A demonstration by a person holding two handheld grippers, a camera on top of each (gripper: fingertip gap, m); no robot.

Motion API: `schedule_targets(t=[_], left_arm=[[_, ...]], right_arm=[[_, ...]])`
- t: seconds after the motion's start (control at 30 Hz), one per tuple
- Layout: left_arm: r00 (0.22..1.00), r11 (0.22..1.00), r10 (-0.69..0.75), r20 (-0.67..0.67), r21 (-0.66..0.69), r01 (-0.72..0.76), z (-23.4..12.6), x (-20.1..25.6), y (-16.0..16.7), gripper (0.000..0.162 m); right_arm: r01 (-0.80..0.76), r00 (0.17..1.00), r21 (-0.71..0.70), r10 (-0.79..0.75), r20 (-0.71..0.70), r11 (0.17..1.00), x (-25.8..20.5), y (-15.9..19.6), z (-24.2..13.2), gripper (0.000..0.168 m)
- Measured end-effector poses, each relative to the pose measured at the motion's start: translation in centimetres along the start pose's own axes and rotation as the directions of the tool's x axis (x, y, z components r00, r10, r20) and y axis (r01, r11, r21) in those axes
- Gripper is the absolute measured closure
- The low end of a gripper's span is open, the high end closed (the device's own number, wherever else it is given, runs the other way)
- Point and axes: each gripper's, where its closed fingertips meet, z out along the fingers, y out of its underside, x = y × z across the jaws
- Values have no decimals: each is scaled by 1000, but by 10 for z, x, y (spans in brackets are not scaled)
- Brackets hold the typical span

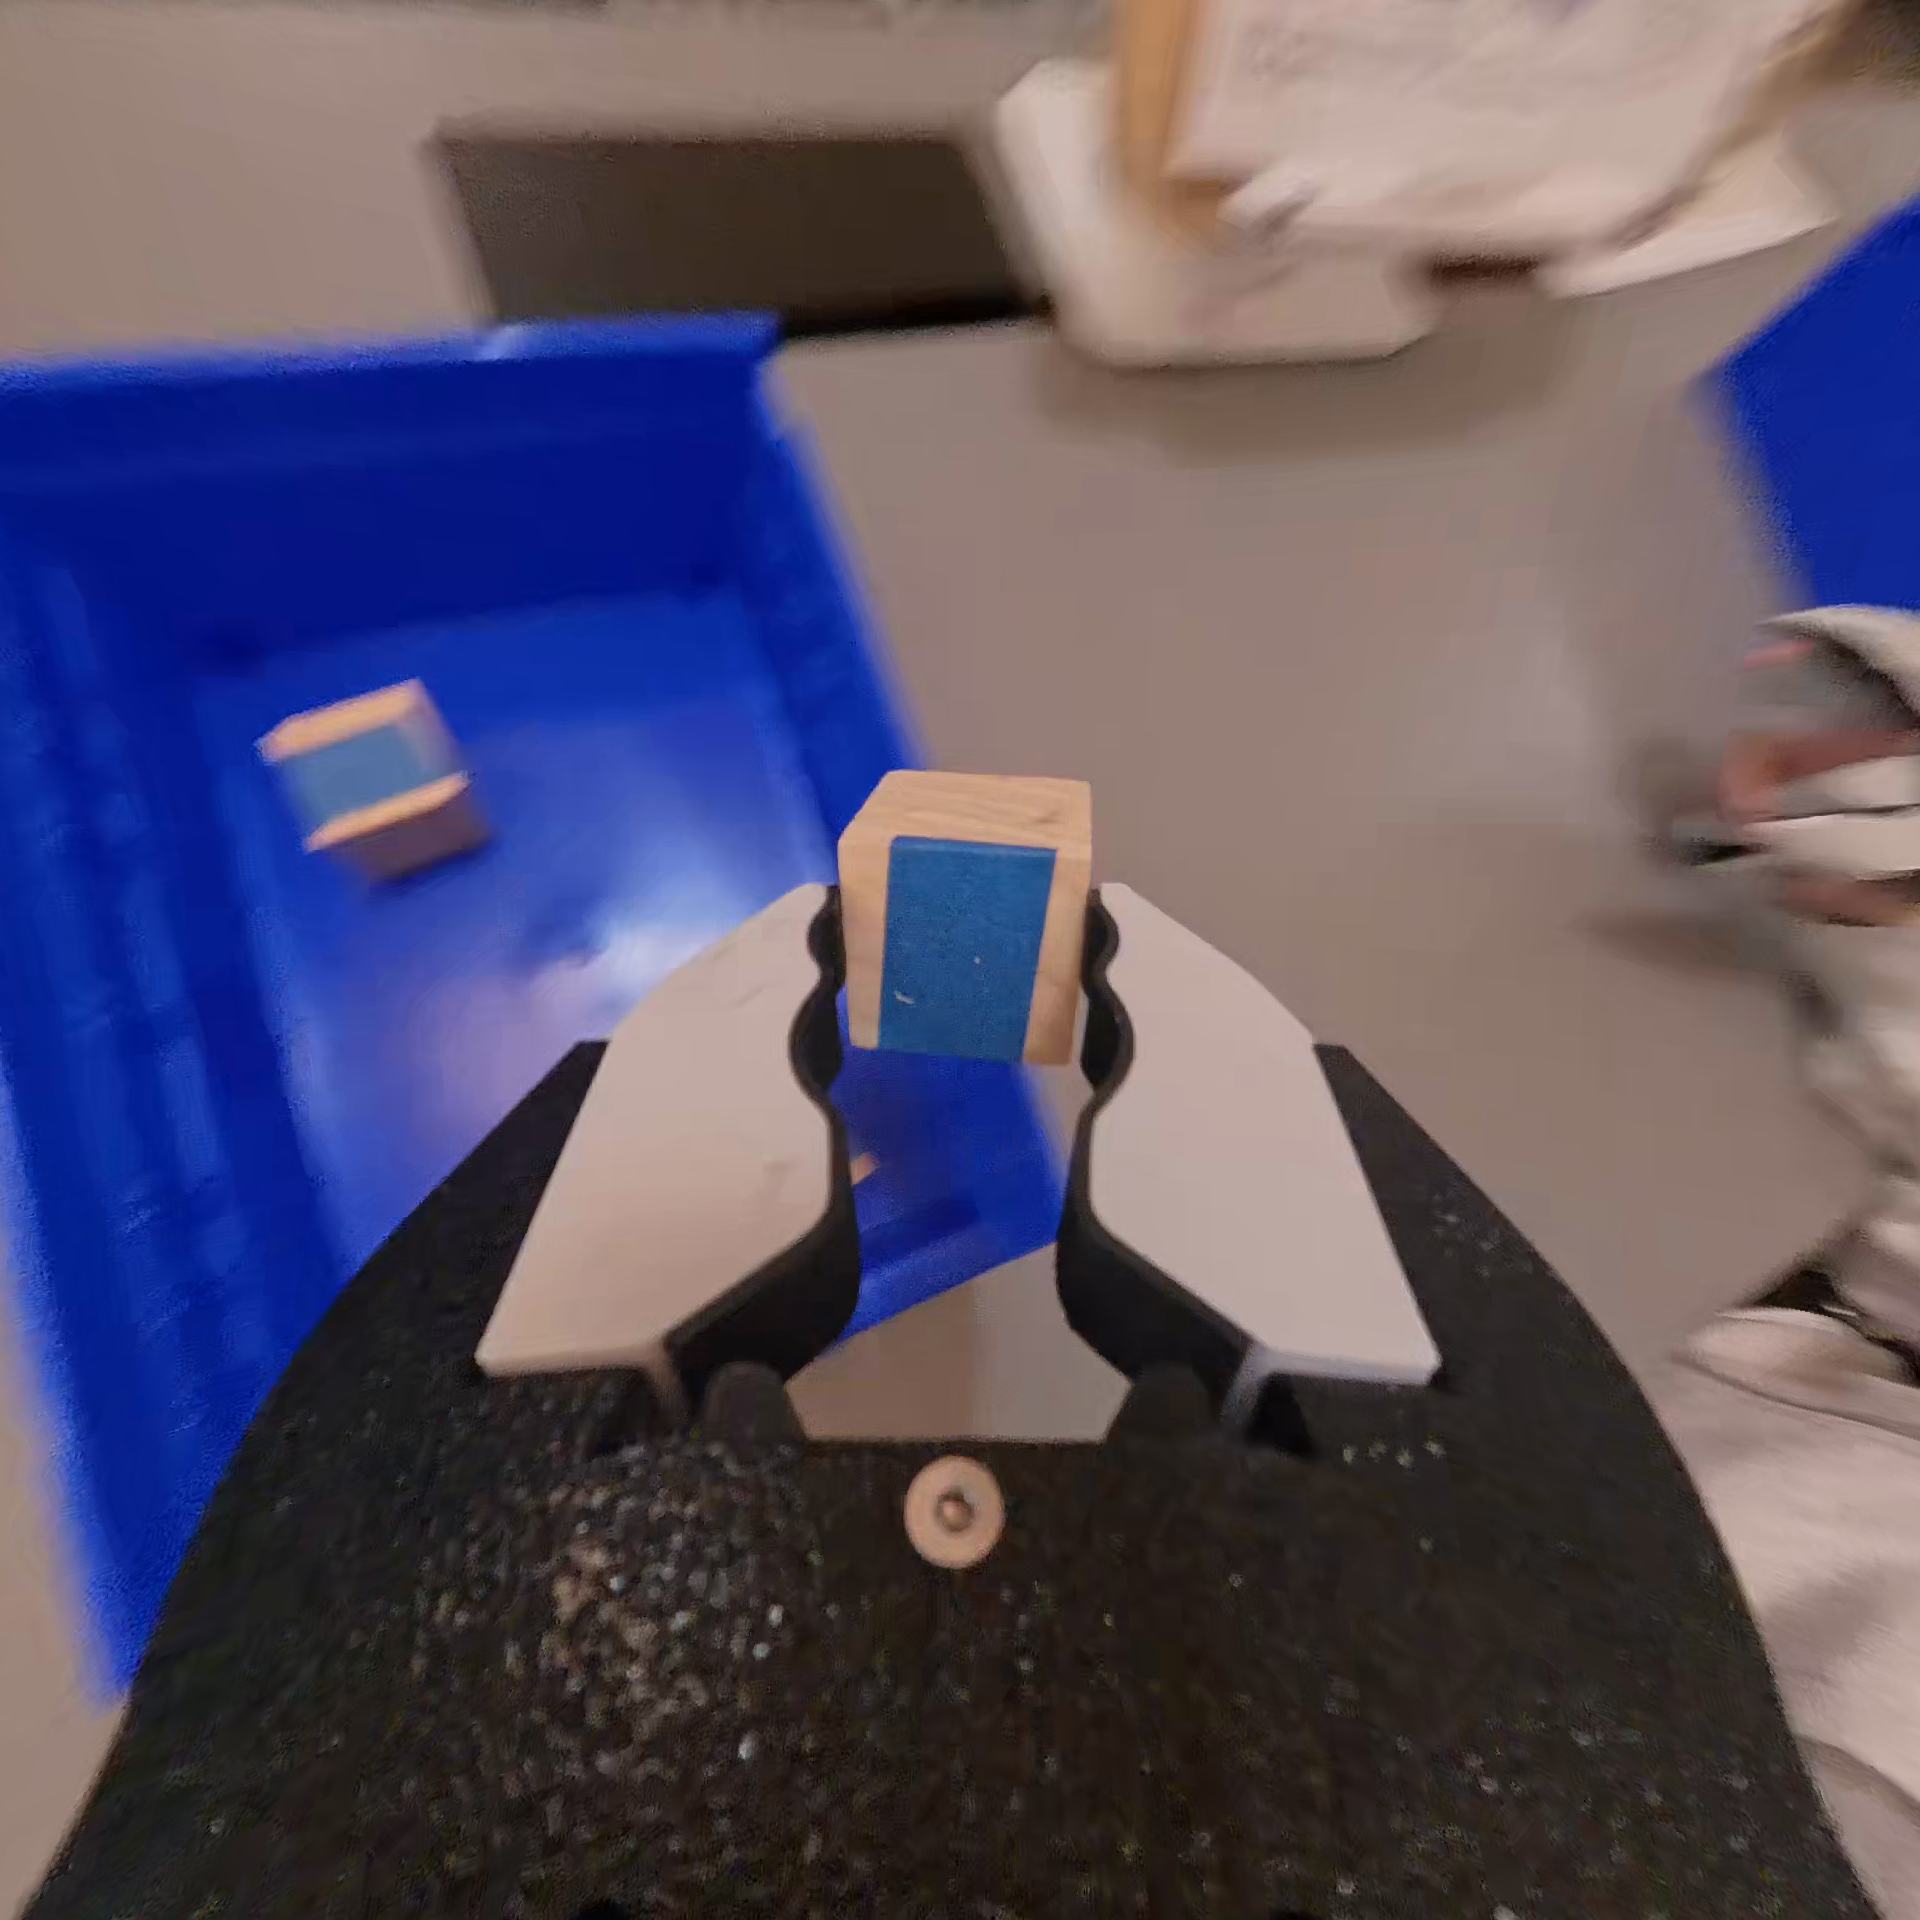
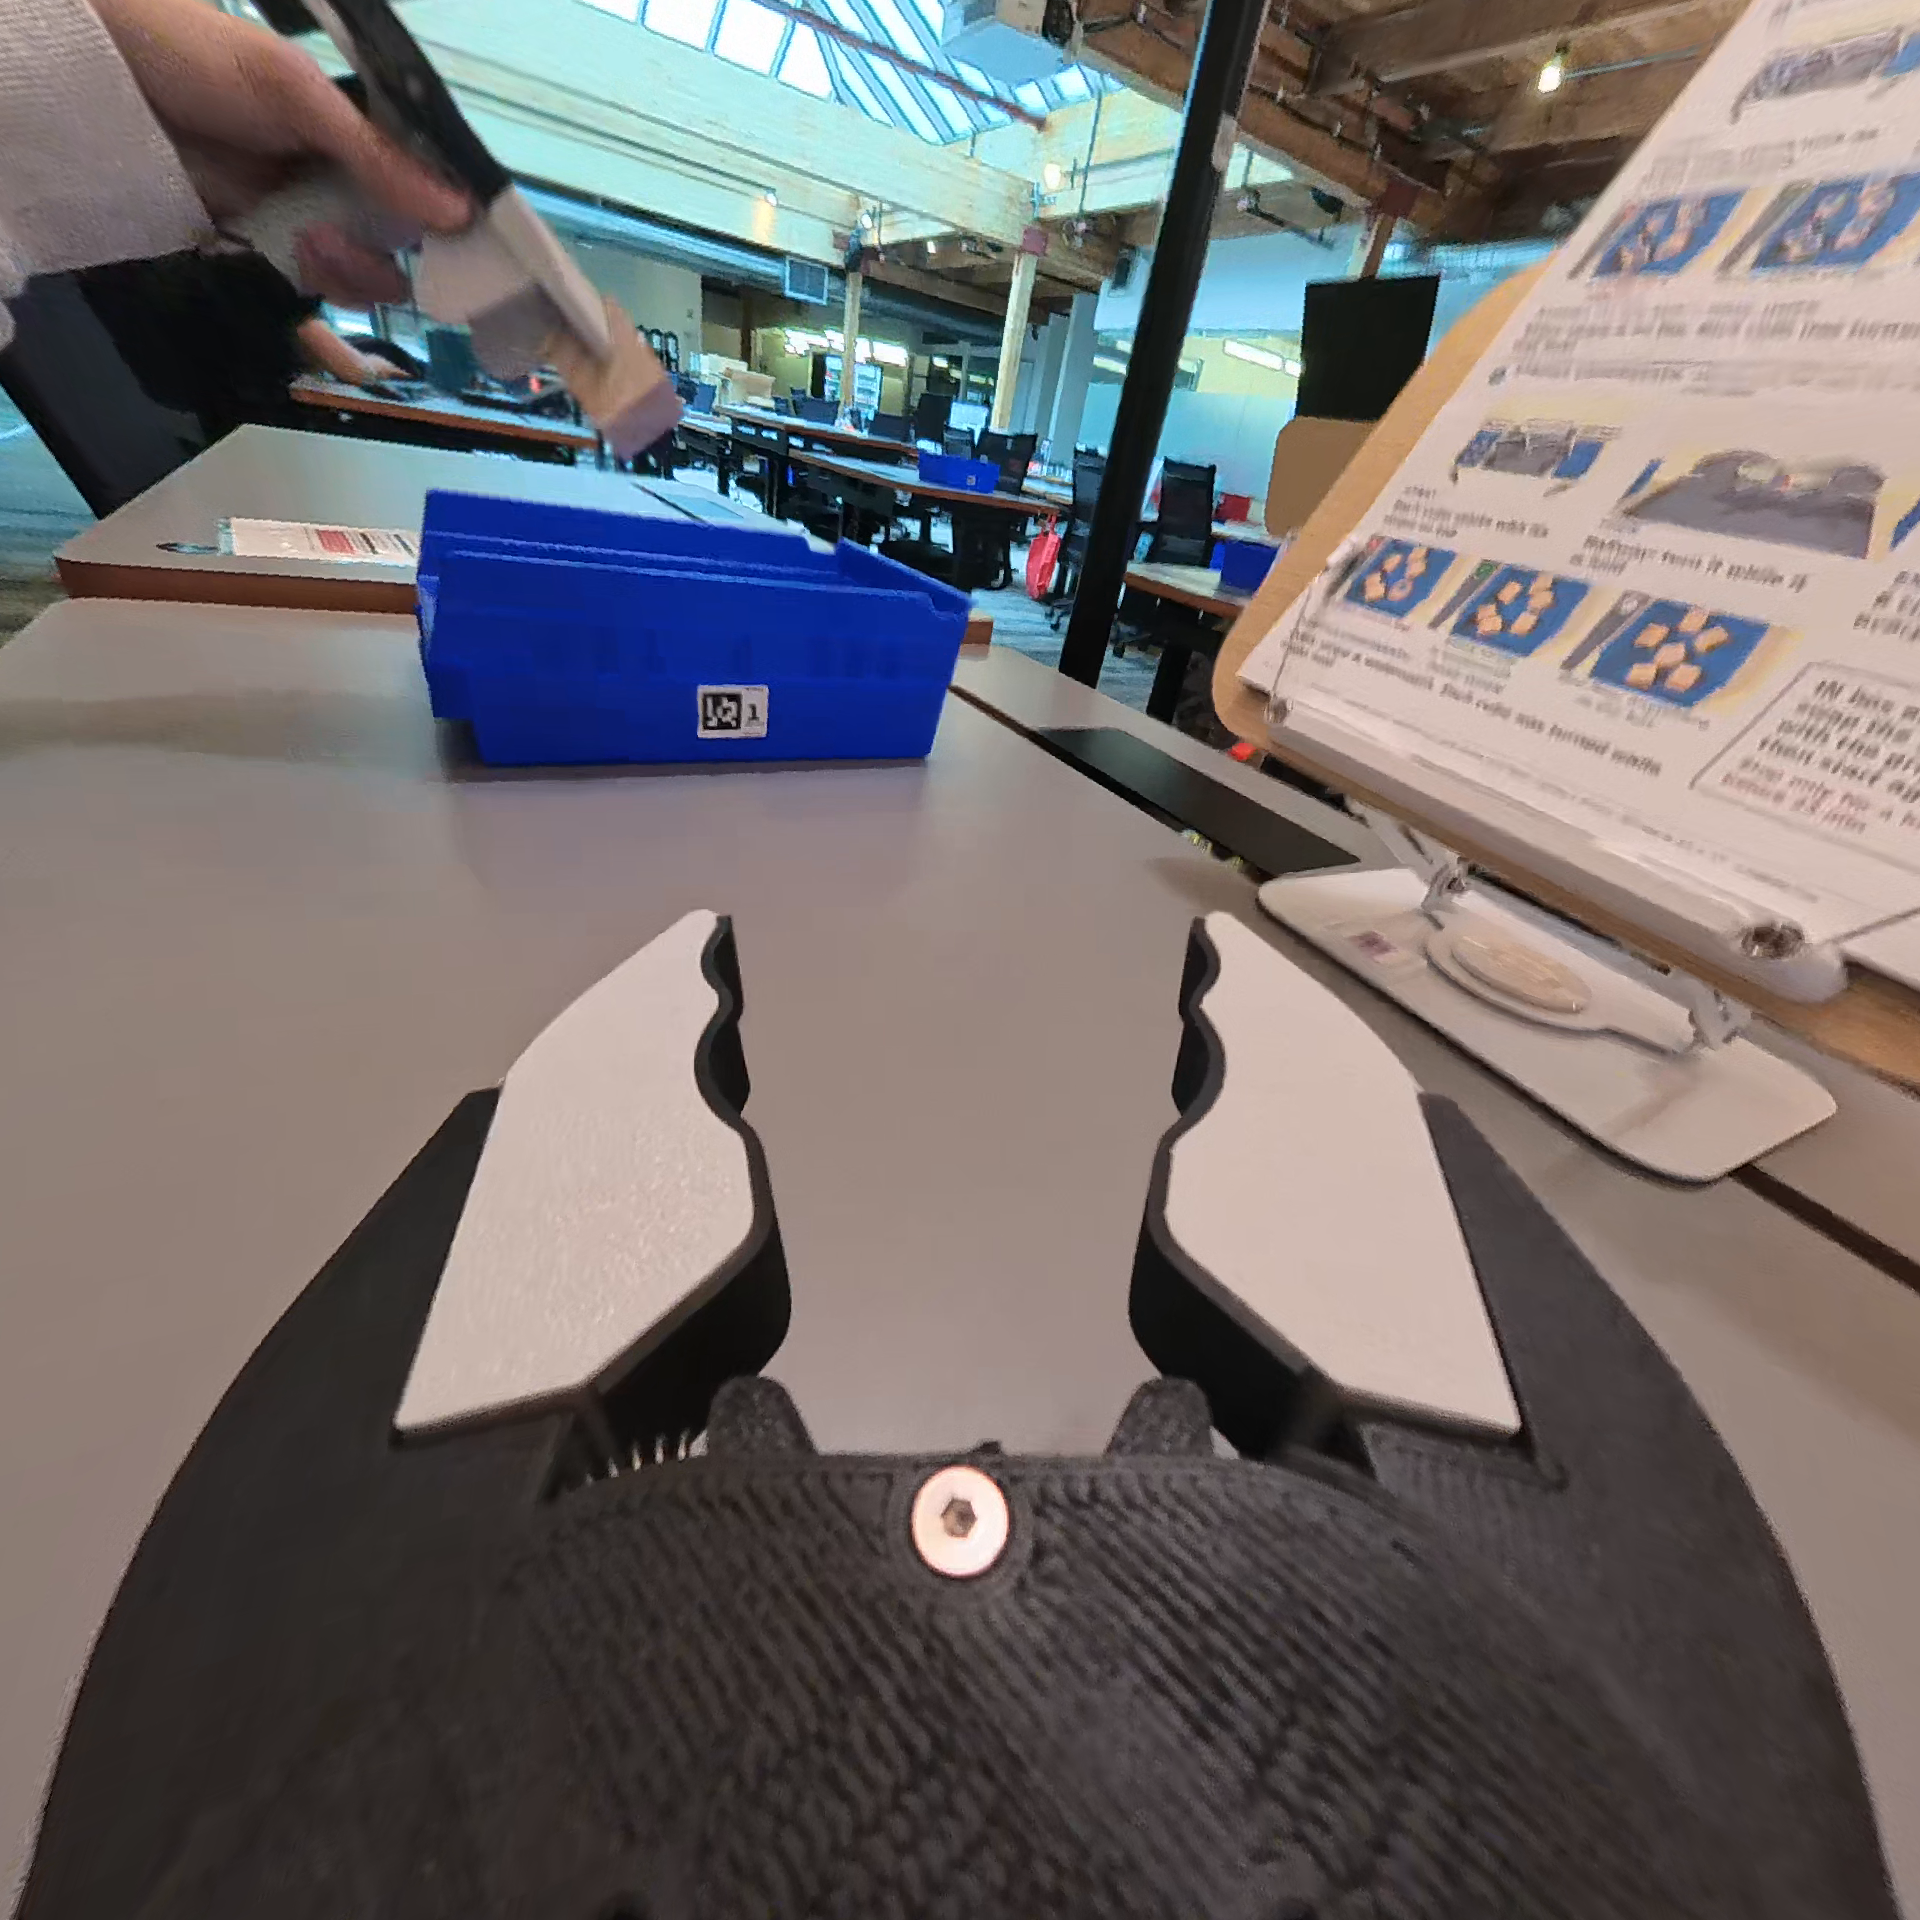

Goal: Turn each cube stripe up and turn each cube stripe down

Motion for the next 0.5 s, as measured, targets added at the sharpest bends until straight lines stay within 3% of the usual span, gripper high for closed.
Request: schedule_targets(t=[0.03, 0.17, 0.3, 0.5], left_arm=[[996, 998, 25, -87, 56, -20, -1, 27, -10, 119], [903, 980, 136, -407, 186, -64, 3, 129, -23, 119], [727, 977, 160, -668, 213, -19, 18, 208, -16, 120], [534, 989, 109, -838, 145, 26, 45, 277, -2, 120]], right_arm=[[26, 1000, 21, -26, -5, 999, -2, -7, 0, 87], [141, 990, 89, -143, 13, 986, -16, -41, 1, 87], [285, 953, 149, -297, 62, 947, -42, -85, 3, 87], [503, 853, 186, -520, 50, 844, -67, -133, 4, 89]])
